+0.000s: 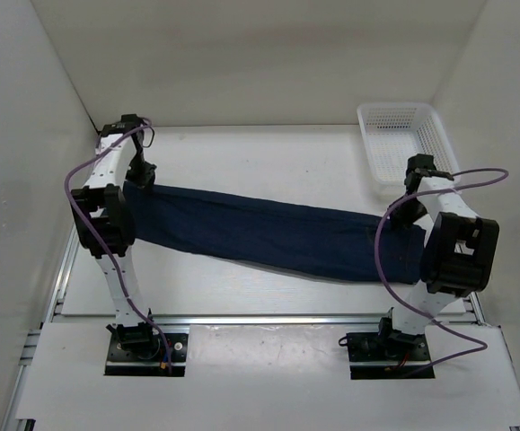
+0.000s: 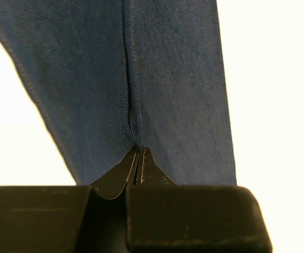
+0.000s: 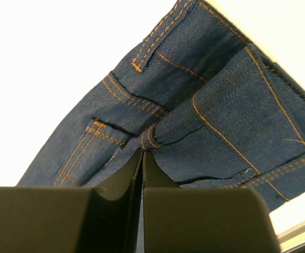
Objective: Fold and stack the trousers
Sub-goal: Fold the trousers
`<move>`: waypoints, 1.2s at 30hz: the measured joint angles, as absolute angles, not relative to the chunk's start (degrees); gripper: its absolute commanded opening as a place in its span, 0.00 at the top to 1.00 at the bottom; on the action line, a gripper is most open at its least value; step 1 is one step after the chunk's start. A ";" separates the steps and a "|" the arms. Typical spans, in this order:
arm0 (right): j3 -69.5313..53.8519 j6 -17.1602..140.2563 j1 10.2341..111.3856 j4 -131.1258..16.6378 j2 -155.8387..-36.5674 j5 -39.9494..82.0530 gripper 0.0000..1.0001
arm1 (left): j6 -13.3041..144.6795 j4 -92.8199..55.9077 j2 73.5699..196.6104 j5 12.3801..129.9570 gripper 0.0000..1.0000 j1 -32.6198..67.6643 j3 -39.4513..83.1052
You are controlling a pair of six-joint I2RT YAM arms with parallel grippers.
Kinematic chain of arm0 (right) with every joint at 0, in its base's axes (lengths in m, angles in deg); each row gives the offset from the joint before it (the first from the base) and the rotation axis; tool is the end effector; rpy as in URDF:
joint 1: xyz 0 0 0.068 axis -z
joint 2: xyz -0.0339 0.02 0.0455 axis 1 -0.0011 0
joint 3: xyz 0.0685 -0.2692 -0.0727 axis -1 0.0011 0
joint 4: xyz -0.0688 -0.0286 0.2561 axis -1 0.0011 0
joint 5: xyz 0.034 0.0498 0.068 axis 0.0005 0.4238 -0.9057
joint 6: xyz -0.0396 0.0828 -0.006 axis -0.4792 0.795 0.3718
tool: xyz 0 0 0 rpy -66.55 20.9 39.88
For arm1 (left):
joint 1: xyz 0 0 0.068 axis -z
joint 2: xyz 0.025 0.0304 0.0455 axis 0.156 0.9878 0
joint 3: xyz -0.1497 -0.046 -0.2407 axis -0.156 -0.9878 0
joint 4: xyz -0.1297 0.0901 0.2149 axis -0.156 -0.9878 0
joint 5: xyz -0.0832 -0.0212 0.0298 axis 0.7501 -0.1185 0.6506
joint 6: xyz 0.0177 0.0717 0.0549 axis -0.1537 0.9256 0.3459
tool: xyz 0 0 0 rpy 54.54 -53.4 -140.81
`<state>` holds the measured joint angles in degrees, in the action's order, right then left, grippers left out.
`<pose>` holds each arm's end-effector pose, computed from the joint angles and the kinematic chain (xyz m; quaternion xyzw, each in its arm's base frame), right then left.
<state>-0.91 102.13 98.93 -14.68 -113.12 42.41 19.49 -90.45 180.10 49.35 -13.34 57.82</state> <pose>0.3458 -0.0745 0.1723 0.4796 0.8562 -0.0616 0.1819 0.4370 0.0528 0.2066 -0.5183 0.8443 0.0746 0.1137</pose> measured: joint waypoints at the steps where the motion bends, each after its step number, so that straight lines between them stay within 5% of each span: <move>1: -0.93 102.13 98.93 -14.66 -112.44 42.63 1.00 | 19.62 -90.86 179.78 49.19 0.90 -13.29 58.52; 17: -8.45 102.17 98.93 -12.04 -109.34 43.00 1.00 | 22.66 -93.44 182.68 50.20 0.90 -12.11 77.99; 20: -11.82 101.91 98.93 -11.89 -111.63 43.30 0.90 | 23.79 -92.28 187.38 51.47 0.72 -11.74 82.58; 21: -12.96 101.56 98.95 -11.84 -112.79 43.37 0.73 | 24.06 -91.80 189.00 51.68 0.65 -11.72 83.28; 23: -14.77 100.49 99.24 -12.58 -115.48 43.39 0.63 | 24.49 -91.06 192.00 52.10 0.65 -11.85 83.52; 25: -14.92 99.51 99.30 -12.91 -117.25 43.37 0.33 | 24.76 -90.34 193.81 52.47 0.64 -11.92 82.17; 28: -14.81 98.74 99.30 -13.00 -117.88 43.39 0.25 | 25.61 -89.70 193.72 52.34 0.08 -12.03 78.84; 29: -14.79 98.44 99.30 -12.98 -117.84 43.46 0.25 | 25.85 -89.49 193.61 52.32 0.00 -12.05 78.43; 34: -11.73 97.80 99.26 -13.79 -115.94 43.70 0.31 | 27.16 -89.11 192.37 51.71 0.03 -12.18 80.31; 35: -10.90 97.80 99.26 -13.79 -115.15 43.68 0.31 | 27.73 -89.11 191.78 51.62 0.12 -12.18 80.57; 36: -10.01 97.74 99.26 -13.85 -114.19 43.61 0.31 | 28.62 -88.96 190.90 51.51 0.37 -12.31 80.66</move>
<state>-10.01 97.74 99.26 -13.85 -114.19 43.61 28.62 -88.96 190.90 51.51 -12.31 80.66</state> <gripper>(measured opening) 0.692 0.905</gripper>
